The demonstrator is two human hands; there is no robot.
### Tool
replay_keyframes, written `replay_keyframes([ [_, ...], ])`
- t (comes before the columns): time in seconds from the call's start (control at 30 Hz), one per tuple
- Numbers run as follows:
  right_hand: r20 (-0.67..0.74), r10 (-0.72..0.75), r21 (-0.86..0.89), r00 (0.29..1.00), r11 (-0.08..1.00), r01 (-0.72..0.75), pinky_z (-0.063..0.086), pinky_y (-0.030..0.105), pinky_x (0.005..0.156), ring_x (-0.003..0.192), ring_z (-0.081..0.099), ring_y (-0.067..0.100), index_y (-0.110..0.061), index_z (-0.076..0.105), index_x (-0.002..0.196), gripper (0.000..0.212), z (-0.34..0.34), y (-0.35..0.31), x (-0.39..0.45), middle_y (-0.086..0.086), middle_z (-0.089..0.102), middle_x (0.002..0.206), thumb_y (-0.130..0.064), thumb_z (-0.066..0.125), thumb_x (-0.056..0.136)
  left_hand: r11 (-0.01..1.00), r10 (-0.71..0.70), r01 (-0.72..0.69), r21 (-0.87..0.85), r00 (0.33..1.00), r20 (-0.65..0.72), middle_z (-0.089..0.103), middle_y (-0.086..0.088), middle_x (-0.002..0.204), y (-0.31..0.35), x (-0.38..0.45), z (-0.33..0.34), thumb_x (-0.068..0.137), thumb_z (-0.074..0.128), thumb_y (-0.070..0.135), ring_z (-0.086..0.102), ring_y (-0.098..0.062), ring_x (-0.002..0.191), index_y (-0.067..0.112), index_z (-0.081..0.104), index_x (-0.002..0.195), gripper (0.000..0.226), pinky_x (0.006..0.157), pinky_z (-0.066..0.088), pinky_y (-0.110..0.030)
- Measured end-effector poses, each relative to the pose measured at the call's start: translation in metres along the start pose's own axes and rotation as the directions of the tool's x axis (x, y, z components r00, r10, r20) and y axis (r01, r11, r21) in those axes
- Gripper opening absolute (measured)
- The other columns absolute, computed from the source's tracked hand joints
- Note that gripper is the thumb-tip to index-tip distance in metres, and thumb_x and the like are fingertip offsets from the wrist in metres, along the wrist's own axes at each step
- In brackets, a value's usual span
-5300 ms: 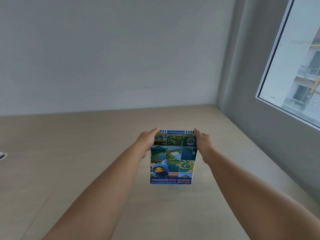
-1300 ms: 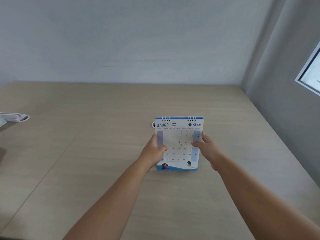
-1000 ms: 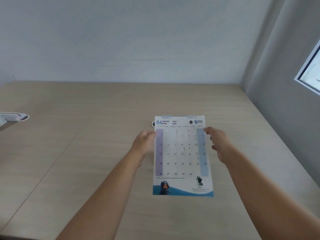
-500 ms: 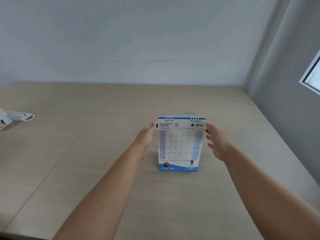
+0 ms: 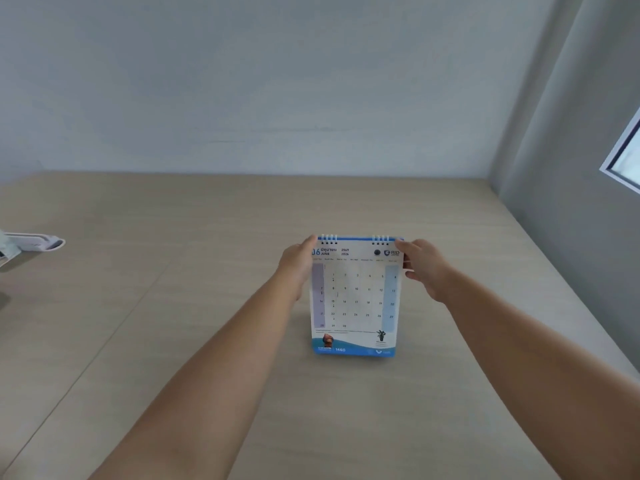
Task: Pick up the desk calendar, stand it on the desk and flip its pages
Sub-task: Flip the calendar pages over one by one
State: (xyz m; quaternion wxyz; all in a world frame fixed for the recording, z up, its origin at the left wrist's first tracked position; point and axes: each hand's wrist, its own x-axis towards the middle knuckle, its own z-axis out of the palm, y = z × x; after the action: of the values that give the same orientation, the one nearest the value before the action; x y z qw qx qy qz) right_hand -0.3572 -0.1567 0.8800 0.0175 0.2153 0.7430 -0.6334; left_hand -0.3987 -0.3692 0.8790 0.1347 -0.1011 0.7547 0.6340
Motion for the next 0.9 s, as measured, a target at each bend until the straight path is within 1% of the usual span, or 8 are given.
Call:
replay_keyframes([
  [0.07, -0.013, -0.015, -0.006, 1.000, 1.000, 0.015, 0.041, 0.039, 0.073, 0.086, 0.044, 0.022, -0.016, 0.042, 0.079, 0.021, 0.003, -0.012, 0.010, 0.012, 0.053, 0.094, -0.031, 0.049, 0.092, 1.000, -0.015, 0.015, -0.009, 0.999, -0.028, 0.064, 0.001, 0.089, 0.010, 0.011, 0.001, 0.093, 0.046, 0.050, 0.054, -0.018, 0.081, 0.023, 0.057, 0.077, 0.033, 0.083, 0.042, -0.035],
  [0.17, -0.039, -0.019, 0.003, 0.999, 1.000, 0.019, 0.045, 0.040, 0.077, 0.084, 0.045, 0.023, -0.015, 0.044, 0.079, 0.022, 0.005, -0.025, 0.027, 0.012, 0.053, 0.092, -0.031, 0.049, 0.092, 1.000, -0.017, 0.017, -0.012, 0.999, -0.028, 0.069, -0.002, 0.096, 0.025, 0.025, 0.002, 0.092, 0.046, 0.052, 0.056, -0.022, 0.086, 0.020, 0.062, 0.088, 0.036, 0.081, 0.043, -0.035],
  [0.3, -0.068, -0.010, 0.019, 0.998, 1.000, 0.011, 0.036, 0.037, 0.071, 0.084, 0.044, 0.023, -0.015, 0.046, 0.090, 0.022, 0.008, -0.035, 0.048, 0.009, 0.053, 0.092, -0.037, 0.046, 0.087, 0.999, 0.025, -0.026, -0.021, 0.998, -0.050, 0.065, 0.003, 0.080, 0.040, 0.041, 0.005, 0.095, 0.045, 0.045, 0.058, -0.014, 0.073, 0.020, 0.059, 0.083, 0.031, 0.083, 0.044, -0.034],
  [0.47, -0.113, 0.031, 0.037, 0.993, 0.999, -0.027, 0.040, 0.037, 0.072, 0.085, 0.050, 0.024, -0.013, 0.047, 0.092, 0.025, 0.016, -0.014, 0.065, 0.009, 0.056, 0.093, -0.038, 0.042, 0.090, 0.999, 0.038, -0.037, 0.038, 0.998, -0.050, 0.061, 0.001, 0.085, 0.033, 0.057, 0.008, 0.097, 0.044, 0.041, 0.053, -0.013, 0.071, 0.013, 0.060, 0.105, 0.033, 0.078, 0.042, -0.030],
  [0.53, -0.123, 0.072, 0.038, 0.990, 0.997, -0.068, 0.042, 0.037, 0.073, 0.083, 0.052, 0.025, -0.014, 0.048, 0.091, 0.033, 0.022, -0.002, 0.068, 0.007, 0.057, 0.092, -0.045, 0.039, 0.091, 0.996, 0.025, -0.021, 0.083, 0.999, -0.048, 0.059, 0.000, 0.087, 0.023, 0.060, 0.008, 0.096, 0.043, 0.046, 0.048, -0.013, 0.064, 0.014, 0.061, 0.106, 0.037, 0.071, 0.041, -0.029],
  [0.63, -0.175, 0.077, 0.052, 0.982, 0.996, -0.069, 0.043, 0.038, 0.075, 0.083, 0.053, 0.026, -0.020, 0.046, 0.078, 0.032, 0.026, 0.000, 0.075, 0.007, 0.058, 0.094, -0.050, 0.038, 0.088, 0.996, -0.002, 0.008, 0.085, 0.998, -0.061, 0.053, 0.001, 0.073, 0.020, 0.062, 0.009, 0.095, 0.042, 0.047, 0.037, -0.014, 0.052, 0.014, 0.060, 0.102, 0.038, 0.053, 0.031, -0.027],
  [0.8, -0.173, 0.054, -0.023, 0.983, 0.998, -0.059, 0.036, 0.033, 0.064, 0.067, 0.044, 0.021, -0.016, 0.048, 0.083, 0.035, 0.023, -0.004, 0.075, 0.003, 0.050, 0.079, -0.049, 0.037, 0.089, 0.993, -0.042, 0.049, 0.109, 0.997, -0.064, 0.057, -0.003, 0.079, 0.028, 0.059, 0.008, 0.095, 0.043, 0.048, 0.046, -0.016, 0.064, 0.012, 0.059, 0.099, 0.039, 0.059, 0.034, -0.028],
  [0.9, -0.180, 0.034, -0.053, 0.983, 0.998, -0.044, 0.032, 0.029, 0.057, 0.066, 0.045, 0.021, -0.014, 0.051, 0.084, 0.036, 0.021, -0.003, 0.078, 0.006, 0.053, 0.082, -0.047, 0.037, 0.090, 0.989, -0.075, 0.078, 0.122, 0.997, -0.027, 0.068, -0.006, 0.111, 0.021, 0.063, 0.008, 0.091, 0.040, 0.060, 0.062, -0.025, 0.095, 0.011, 0.064, 0.111, 0.059, 0.078, 0.040, -0.034],
])
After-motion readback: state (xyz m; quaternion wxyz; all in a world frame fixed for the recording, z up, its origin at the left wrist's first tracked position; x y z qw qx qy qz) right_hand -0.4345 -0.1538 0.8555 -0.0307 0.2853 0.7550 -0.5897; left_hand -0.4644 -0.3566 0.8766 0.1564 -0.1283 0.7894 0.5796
